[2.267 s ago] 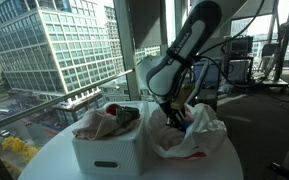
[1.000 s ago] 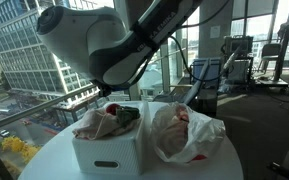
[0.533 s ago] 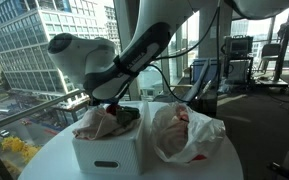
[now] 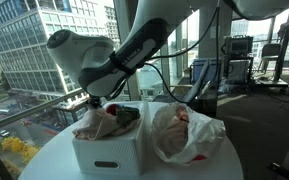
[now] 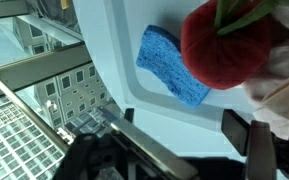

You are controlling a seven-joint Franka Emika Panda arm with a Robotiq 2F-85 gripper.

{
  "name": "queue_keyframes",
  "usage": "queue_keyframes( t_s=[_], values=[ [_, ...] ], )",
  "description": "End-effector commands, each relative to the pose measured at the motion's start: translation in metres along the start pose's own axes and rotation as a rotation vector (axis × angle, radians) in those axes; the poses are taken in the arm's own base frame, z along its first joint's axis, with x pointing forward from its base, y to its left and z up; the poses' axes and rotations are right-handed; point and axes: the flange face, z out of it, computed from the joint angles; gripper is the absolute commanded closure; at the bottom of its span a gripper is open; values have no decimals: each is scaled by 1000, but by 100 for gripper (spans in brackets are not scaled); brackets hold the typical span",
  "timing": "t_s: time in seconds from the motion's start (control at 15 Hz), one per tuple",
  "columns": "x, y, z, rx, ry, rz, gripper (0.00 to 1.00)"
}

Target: Remove the item from the plastic bag and put them on the white basket

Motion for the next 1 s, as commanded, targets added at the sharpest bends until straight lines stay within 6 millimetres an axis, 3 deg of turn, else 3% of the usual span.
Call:
queue_keyframes(
  t_s=[0.0, 0.4, 0.67, 0.73, 0.8, 0.93],
  values=[
    [-29, -7, -13, 3, -103, 117, 0],
    [-86, -27, -26, 9, -194, 412, 0],
    [-119, -15, -44, -38, -140, 622, 0],
    [-122, -16, -44, -32, -131, 644, 0],
    [-103, -22, -30, -26, -172, 580, 0],
    [-114, -19, -37, -30, -160, 617, 0]
  ],
)
